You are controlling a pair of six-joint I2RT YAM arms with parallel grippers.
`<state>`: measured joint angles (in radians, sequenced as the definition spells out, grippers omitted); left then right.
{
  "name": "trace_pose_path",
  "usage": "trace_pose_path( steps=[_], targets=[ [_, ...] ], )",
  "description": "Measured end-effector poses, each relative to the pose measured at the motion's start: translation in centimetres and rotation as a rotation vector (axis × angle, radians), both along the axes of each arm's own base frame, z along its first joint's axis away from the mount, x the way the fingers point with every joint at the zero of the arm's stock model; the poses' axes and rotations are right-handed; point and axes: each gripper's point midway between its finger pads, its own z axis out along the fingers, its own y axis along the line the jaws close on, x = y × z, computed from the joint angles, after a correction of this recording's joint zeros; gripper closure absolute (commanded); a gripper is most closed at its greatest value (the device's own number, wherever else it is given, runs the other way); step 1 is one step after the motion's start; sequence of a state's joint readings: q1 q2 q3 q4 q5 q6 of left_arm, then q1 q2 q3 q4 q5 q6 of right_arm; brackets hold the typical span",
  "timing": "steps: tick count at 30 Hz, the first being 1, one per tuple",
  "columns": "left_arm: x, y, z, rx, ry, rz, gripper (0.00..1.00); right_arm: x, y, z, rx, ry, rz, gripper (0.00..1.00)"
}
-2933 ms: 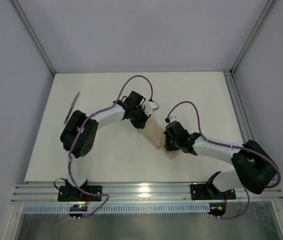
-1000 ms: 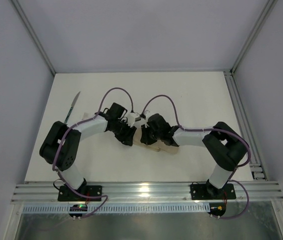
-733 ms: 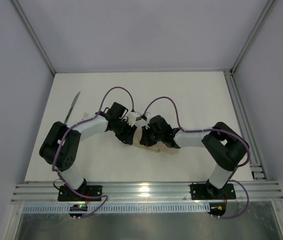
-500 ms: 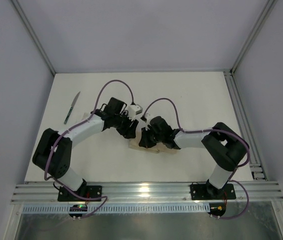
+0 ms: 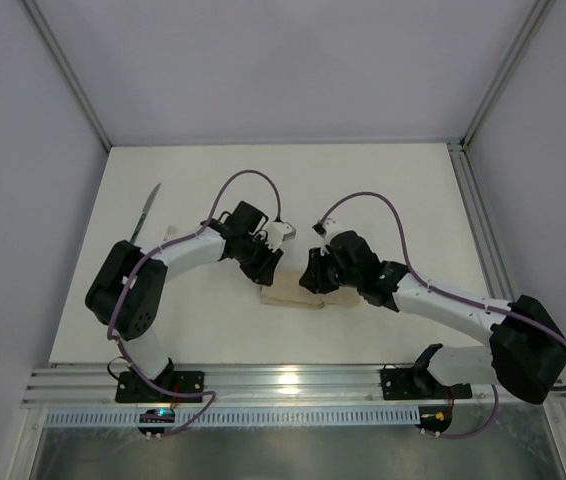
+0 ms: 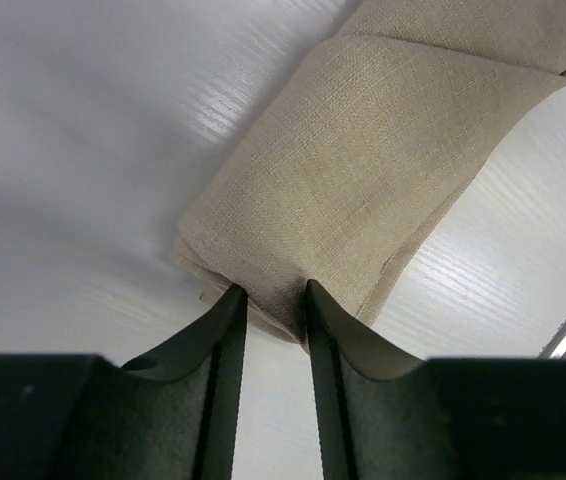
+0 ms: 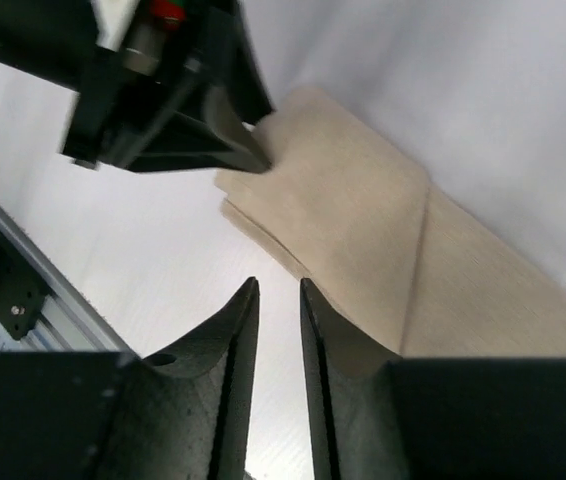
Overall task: Fold the napkin into a case and place the utensils inside
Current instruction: Smooth out the smaller rectangle-folded napkin at the center of the board.
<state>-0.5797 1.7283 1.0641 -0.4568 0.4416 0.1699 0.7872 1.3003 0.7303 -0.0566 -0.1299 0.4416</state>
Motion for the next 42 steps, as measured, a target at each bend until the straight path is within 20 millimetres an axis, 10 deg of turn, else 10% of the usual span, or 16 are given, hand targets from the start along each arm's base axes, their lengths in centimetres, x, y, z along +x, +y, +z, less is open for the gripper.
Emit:
trace_pose_path(
  steps=[10,17,24,31,36,42],
  targets=[
    [-2.3,0.3,-1.4,0.064,0.011,-0.081,0.88,-2.2,-10.1,-9.4,-0.135,0.255,-0.296,0.94],
    [-3.0,0.8,-1.6,0.076,0.005,-0.110,0.82,-1.5,-10.0,-9.4,-0.066,0.247,-0.339,0.96],
    [-3.4,1.7,-0.9,0.096,-0.028,-0.133,0.49,-1.7,-10.4,-9.2,-0.076,0.243,-0.337,0.94],
    [-1.1,3.5,6.1,0.072,-0.191,-0.066,0.39,-0.2,-10.0,-5.0,-0.106,0.152,-0.267,0.72],
    [6.0,11.5,11.7,0.096,-0.348,0.223,0.36,2.6,-8.5,2.8,-0.020,-0.041,-0.220,0.64],
    [7.0,27.0,9.1,0.317,-0.280,0.542,0.32,3.3,-7.6,5.7,0.004,-0.116,-0.161,0.58]
  ],
)
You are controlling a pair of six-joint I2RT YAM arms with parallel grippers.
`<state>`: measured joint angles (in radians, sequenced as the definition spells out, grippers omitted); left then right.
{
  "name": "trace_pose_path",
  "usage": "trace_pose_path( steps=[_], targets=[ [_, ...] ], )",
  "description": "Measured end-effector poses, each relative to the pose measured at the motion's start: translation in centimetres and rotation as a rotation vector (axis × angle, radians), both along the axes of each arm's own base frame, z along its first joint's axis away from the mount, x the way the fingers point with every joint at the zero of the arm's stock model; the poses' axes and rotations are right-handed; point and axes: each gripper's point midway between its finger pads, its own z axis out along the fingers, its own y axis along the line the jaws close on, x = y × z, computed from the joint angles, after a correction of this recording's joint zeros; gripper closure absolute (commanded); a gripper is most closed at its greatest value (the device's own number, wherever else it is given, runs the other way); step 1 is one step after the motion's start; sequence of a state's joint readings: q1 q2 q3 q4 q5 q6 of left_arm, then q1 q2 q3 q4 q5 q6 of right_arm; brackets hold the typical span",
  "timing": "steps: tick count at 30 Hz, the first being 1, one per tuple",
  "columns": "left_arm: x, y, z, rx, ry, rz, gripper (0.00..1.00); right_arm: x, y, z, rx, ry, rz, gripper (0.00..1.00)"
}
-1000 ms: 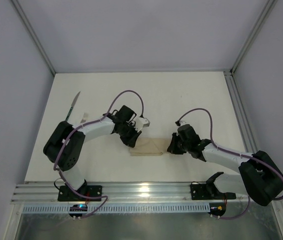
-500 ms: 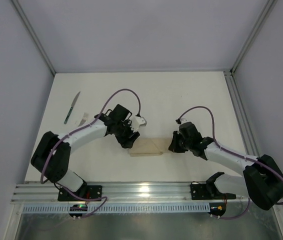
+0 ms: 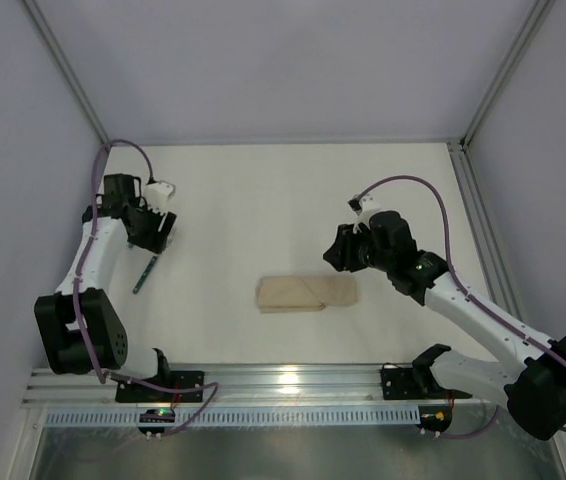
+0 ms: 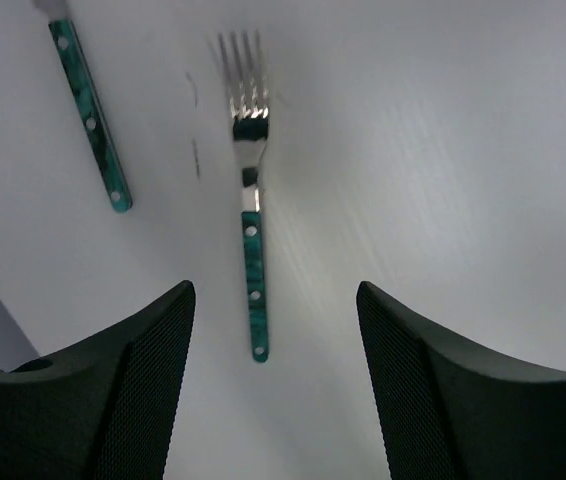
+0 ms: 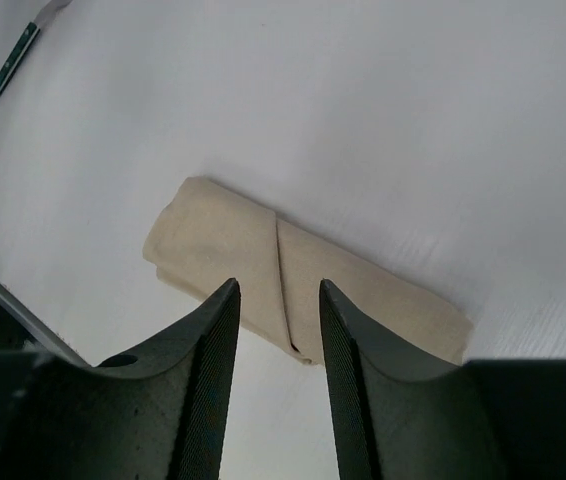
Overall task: Fold the napkin into a case and place the utensils inside
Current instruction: Smooth out the smaller rectangle-folded napkin at the center of the board, then pick up the fork from the corner of the board, then insert the fork into the folded napkin.
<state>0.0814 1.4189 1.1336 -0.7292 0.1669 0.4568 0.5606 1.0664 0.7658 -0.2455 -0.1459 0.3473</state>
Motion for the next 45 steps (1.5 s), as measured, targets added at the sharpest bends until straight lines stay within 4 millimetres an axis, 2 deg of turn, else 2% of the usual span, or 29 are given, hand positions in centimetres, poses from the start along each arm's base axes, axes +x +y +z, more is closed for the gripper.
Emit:
trace_pose_path(
  steps=[2,4,8,13,15,18,19,22,27,29,31,34,37,39,42,44,45],
  targets=[
    [-0.9,2.6,-2.0,0.037,0.067,0.033,0.32,-0.3,0.1,-0.5,-0.007,0.010,0.017,0.57],
    [-1.8,3.8,-4.1,0.066,0.137,0.034,0.32,-0.6,0.1,-1.3,-0.015,0.025,0.031,0.57],
    [-2.8,4.3,-8.0,0.091,0.257,-0.007,0.33,-1.1,0.1,-2.9,-0.037,0.062,0.052,0.57],
    [-2.3,5.7,-11.4,0.154,0.332,0.010,0.39,-1.8,-0.2,-4.4,-0.055,0.095,0.061,0.57],
    [-1.4,6.1,-11.3,0.174,0.319,0.015,0.46,-1.9,-0.2,-4.6,-0.056,0.101,0.065,0.57],
    [-0.5,6.3,-11.4,0.177,0.306,0.018,0.66,-1.9,-0.2,-4.6,-0.054,0.101,0.067,0.57],
    [-0.3,6.2,-11.5,0.170,0.305,0.013,0.80,-1.9,-0.2,-4.6,-0.054,0.101,0.067,0.57],
    [0.2,5.7,-11.6,0.140,0.304,-0.010,1.00,-2.0,-0.2,-4.4,-0.052,0.097,0.067,0.57],
    [0.1,3.8,-11.3,0.038,0.287,-0.050,1.00,-2.0,-0.6,-3.5,-0.044,0.066,0.051,0.57],
    [-0.4,2.2,-10.7,-0.015,0.286,-0.075,1.00,-1.7,-1.0,-3.4,-0.049,0.061,0.029,0.57],
    [-0.7,0.3,-9.4,-0.048,0.265,-0.103,1.00,-1.4,-1.7,-3.7,-0.058,0.073,-0.002,0.57],
    [-0.2,-4.3,-5.1,-0.055,0.154,-0.203,1.00,-0.7,-3.4,-4.6,-0.063,0.101,-0.076,0.57],
    [0.3,-11.7,0.3,-0.079,0.018,-0.381,1.00,-0.6,-5.6,-6.3,-0.065,0.143,-0.156,0.57],
    [0.0,-18.2,3.9,-0.131,-0.068,-0.528,1.00,-0.7,-6.9,-7.2,-0.063,0.170,-0.206,0.57],
    [-2.2,-26.2,6.4,-0.203,-0.104,-0.715,1.00,-0.7,-9.0,-7.7,-0.040,0.178,-0.284,0.57],
    [-3.7,-31.2,6.6,-0.236,-0.098,-0.829,1.00,-0.6,-10.5,-7.9,-0.017,0.182,-0.345,0.57],
    [-4.4,-32.9,6.2,-0.243,-0.091,-0.869,1.00,-0.5,-11.1,-7.9,-0.013,0.183,-0.368,0.57]
  ],
)
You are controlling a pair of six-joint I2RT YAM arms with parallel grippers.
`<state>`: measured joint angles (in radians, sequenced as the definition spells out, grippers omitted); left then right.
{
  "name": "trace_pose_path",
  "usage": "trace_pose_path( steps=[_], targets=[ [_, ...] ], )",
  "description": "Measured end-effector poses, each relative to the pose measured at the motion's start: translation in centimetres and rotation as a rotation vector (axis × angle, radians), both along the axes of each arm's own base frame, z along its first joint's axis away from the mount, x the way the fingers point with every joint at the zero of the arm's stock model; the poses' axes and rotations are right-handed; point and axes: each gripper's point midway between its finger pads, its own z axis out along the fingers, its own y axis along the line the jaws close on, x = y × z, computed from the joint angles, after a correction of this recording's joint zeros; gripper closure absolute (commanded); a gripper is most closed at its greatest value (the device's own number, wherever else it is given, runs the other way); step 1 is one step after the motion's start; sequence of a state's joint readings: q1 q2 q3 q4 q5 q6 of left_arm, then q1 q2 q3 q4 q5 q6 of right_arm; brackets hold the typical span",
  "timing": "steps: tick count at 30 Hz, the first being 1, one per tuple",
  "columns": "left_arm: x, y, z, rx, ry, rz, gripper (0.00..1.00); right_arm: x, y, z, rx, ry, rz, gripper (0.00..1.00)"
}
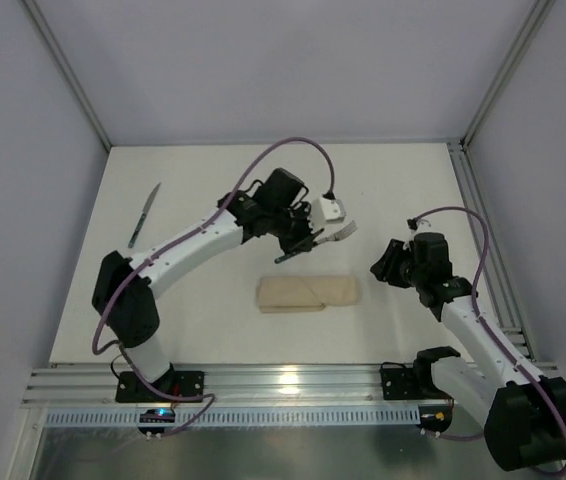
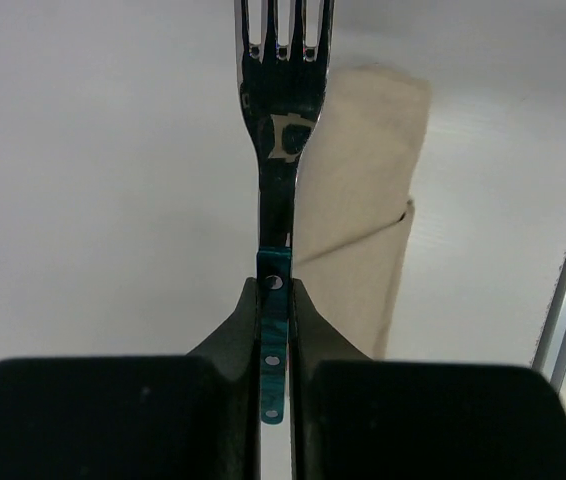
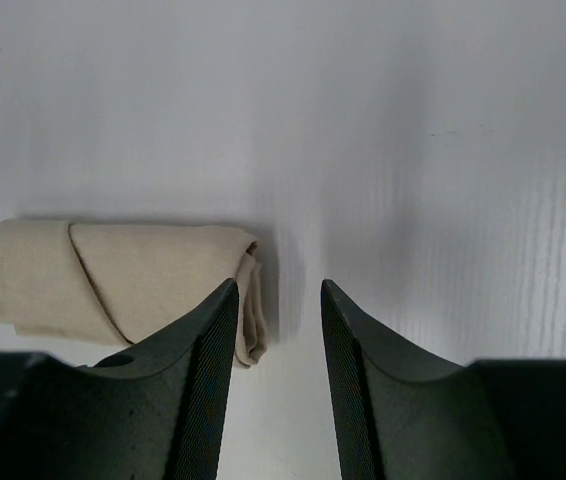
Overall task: Fold the napkin into a case and place the utensils inside
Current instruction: Insert the fork into the folded napkin.
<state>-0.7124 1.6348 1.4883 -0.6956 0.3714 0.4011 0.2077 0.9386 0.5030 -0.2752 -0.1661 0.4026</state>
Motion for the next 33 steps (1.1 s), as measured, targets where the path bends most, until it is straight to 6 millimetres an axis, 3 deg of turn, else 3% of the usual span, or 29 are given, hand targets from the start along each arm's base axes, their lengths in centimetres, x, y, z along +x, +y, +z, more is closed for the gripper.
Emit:
trace_pose_path(
  steps=[4,6,10,21,33],
  targets=[
    [-3.3,-7.5,-3.5,0.032,0.071,-0.189,1.00,0.1,-2.8,-0.5,0.022,-0.003,-0.116,0.57],
    [-4.1,-10.7,-5.2,0.035,0.099,-0.252,1.00,-0.1,-3.7,-1.0,0.024,0.003,-0.153,0.57],
    [-4.3,-13.9,-7.9,0.058,0.113,-0.314,1.00,-0.6,-4.3,-1.7,0.024,0.015,-0.178,0.57],
    [-3.9,-14.6,-9.7,0.088,0.082,-0.339,1.00,-1.0,-4.5,-2.3,0.026,0.034,-0.182,0.57],
    [-3.8,-11.1,-14.3,0.246,0.067,-0.317,1.00,-1.3,-4.3,-1.7,0.034,0.016,-0.176,0.57]
  ],
)
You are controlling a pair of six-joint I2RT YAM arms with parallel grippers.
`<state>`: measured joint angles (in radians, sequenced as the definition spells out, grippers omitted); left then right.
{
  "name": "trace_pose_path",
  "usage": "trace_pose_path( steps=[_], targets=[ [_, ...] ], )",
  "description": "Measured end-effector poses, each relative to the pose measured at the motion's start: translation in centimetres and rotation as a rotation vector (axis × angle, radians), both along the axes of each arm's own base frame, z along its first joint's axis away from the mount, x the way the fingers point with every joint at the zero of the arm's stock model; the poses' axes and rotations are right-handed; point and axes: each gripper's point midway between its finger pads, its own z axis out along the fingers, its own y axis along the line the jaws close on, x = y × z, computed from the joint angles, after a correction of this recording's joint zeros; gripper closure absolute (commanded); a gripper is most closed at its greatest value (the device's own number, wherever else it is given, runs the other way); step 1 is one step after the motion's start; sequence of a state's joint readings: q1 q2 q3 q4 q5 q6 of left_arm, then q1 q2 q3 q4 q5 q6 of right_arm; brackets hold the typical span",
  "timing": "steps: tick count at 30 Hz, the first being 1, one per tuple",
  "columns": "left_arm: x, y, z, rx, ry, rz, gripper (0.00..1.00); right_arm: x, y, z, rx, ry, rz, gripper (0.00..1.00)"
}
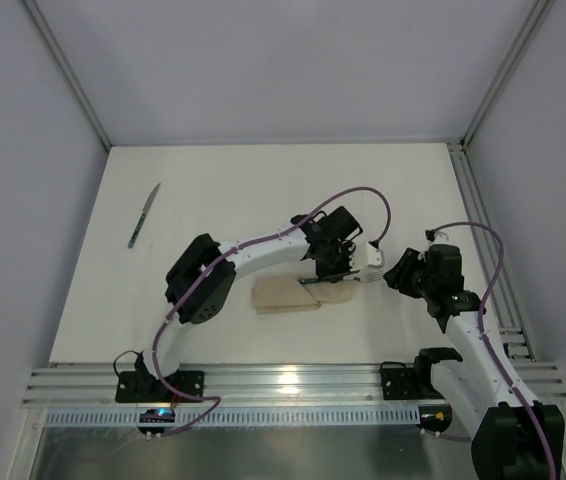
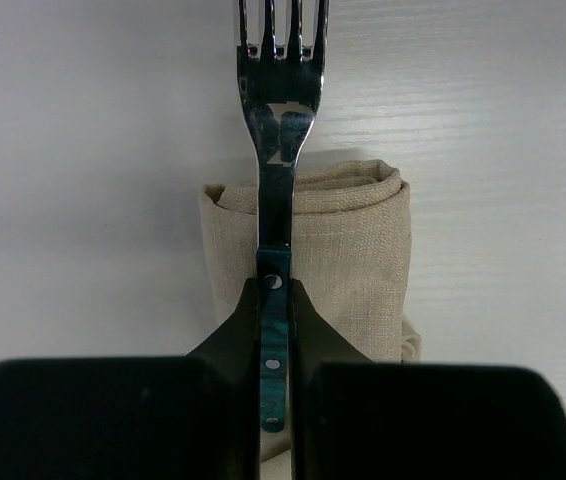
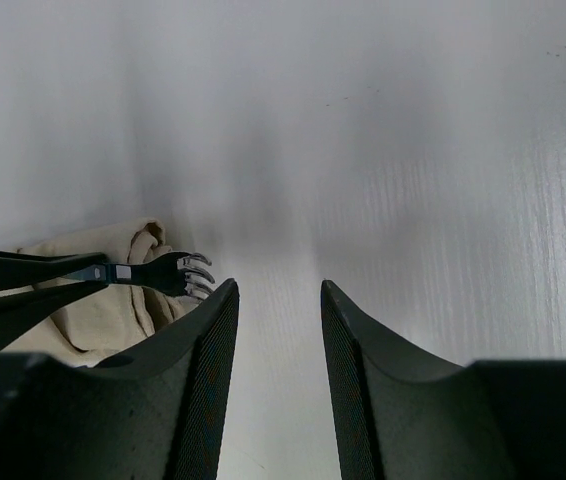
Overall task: Fold the napkin into a case and place the utensils inside
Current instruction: Insert the fork into the folded napkin.
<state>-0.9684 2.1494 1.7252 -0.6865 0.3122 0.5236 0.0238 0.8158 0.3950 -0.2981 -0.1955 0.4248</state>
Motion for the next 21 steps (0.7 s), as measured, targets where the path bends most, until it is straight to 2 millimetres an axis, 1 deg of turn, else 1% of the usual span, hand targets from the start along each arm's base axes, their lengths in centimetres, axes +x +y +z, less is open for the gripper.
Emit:
trace_pose_path(
  steps=[6,9,11,12,13,18,19,21],
  targets=[
    [0.7,0.9,-0.5,0.043,-0.037,0.027,1.00,0.0,0.0,1.6,0.000,-0.053,-0.002,0.57],
    [0.8,1.3,-0.8,0.061,-0.047,0.036,1.00,0.1,0.5,2.4,0.019,-0.088,0.021,0.52],
    [0.7,1.6,-1.0,0.069,-0.048,0.037,1.00,0.4,1.0,2.9,0.040,-0.107,0.049,0.51],
    [0.7,1.7,-1.1,0.074,-0.048,0.039,1.00,0.5,1.4,2.8,0.052,-0.104,0.064,0.51],
    [0.7,1.8,-1.1,0.077,-0.049,0.040,1.00,0.7,1.6,2.5,0.062,-0.095,0.077,0.54],
    [0.6,2.0,-1.1,0.081,-0.050,0.049,1.00,1.0,2.9,-0.5,0.115,0.022,0.131,0.58],
    [0.6,2.0,-1.1,0.081,-0.049,0.051,1.00,1.0,3.0,-0.9,0.120,0.038,0.137,0.59],
    [0.6,2.0,-1.1,0.082,-0.047,0.055,1.00,1.1,3.2,-1.3,0.125,0.048,0.148,0.63]
  ],
)
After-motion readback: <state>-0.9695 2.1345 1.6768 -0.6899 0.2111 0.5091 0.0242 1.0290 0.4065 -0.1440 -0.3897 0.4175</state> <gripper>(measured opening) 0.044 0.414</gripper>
